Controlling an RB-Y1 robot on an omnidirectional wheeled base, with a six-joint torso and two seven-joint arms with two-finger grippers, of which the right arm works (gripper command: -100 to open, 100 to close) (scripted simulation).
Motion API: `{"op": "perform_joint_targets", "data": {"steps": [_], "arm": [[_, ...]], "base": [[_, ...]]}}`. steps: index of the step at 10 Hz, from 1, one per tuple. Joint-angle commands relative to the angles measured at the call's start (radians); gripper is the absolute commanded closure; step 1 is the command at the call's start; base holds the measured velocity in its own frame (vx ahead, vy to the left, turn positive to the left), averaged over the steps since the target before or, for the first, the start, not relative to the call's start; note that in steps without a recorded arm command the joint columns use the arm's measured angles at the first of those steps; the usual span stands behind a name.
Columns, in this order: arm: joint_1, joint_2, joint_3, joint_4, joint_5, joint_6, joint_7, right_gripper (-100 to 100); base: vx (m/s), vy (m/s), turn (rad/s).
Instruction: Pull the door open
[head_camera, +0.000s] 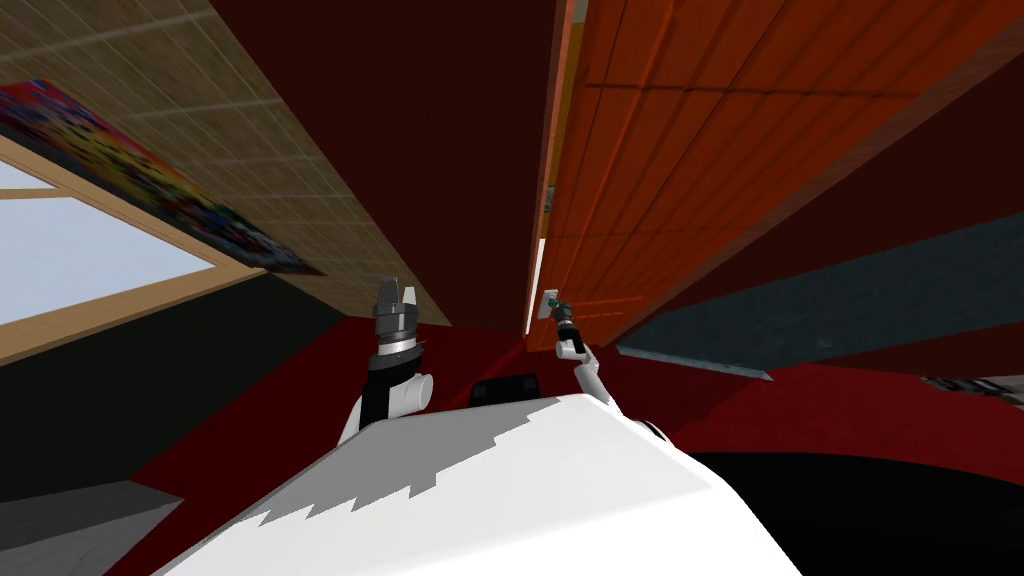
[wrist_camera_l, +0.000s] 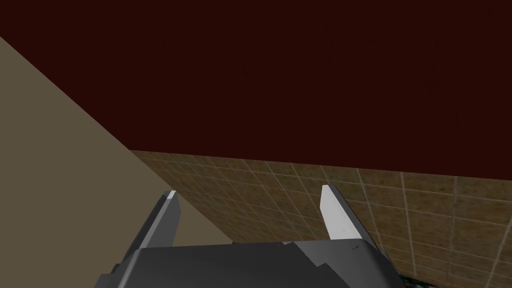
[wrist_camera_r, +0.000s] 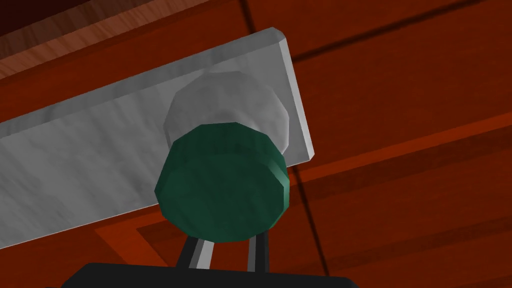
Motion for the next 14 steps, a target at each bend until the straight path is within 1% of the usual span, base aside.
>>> {"op": "perform_joint_targets", "data": {"steps": [1, 2, 3, 4, 5, 7, 8, 9, 11, 12, 13, 14], "arm": [[-0.007, 0.017, 0.032, -0.018, -0.041, -0.006, -0.049, 100], [-0.007, 0.017, 0.032, -0.018, -0.041, -0.006, -0.049, 100], [-0.005, 0.018, 0.041, -0.021, -0.081, -0.003, -0.089, 100], [-0.005, 0.018, 0.041, -0.021, -0.081, -0.003, -0.089, 100], [-0.004, 0.019, 0.048, -0.025, -0.119, 0.001, -0.128, 100], [-0.004, 0.019, 0.048, -0.025, -0.119, 0.001, -0.128, 100], [-0.003, 0.02, 0.056, -0.028, -0.156, 0.004, -0.168, 100], [-0.003, 0.02, 0.056, -0.028, -0.156, 0.004, -0.168, 100], [-0.001, 0.022, 0.071, -0.035, -0.228, 0.01, -0.236, 100], [-0.001, 0.022, 0.071, -0.035, -0.228, 0.01, -0.247, 100], [0.01, 0.008, 0.053, -0.011, -0.25, 0.01, -0.267, -100], [0.014, 0.008, 0.055, -0.016, -0.261, 0.011, -0.282, -100]], "base": [[-0.041, -0.038, 0.125], [-0.04, -0.04, 0.078], [-0.053, -0.038, 0.043], [-0.04, -0.027, 0.047], [-0.04, -0.035, 0.066], [-0.029, -0.024, 0.037], [-0.028, -0.023, 0.059], [-0.028, -0.035, 0.076], [-0.049, -0.058, 0.095], [-0.042, -0.054, 0.082], [-0.052, -0.032, 0.053], [-0.078, -0.013, 0.044]]}}
